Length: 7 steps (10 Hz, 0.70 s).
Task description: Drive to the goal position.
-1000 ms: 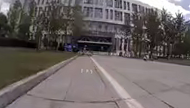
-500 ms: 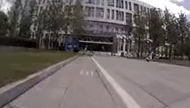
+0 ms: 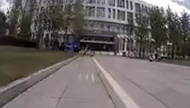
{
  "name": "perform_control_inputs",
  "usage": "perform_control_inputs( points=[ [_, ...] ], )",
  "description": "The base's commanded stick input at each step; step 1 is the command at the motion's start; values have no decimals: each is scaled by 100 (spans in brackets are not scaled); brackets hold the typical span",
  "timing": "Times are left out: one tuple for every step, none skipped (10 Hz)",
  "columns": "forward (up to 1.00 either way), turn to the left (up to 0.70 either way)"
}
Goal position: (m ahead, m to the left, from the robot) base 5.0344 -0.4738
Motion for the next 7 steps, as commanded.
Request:
perform_control_inputs(
  points=[
    [70,0],
    [70,0],
    [70,0],
    [70,0],
    [70,0],
    [70,0],
    [70,0]
  ],
)
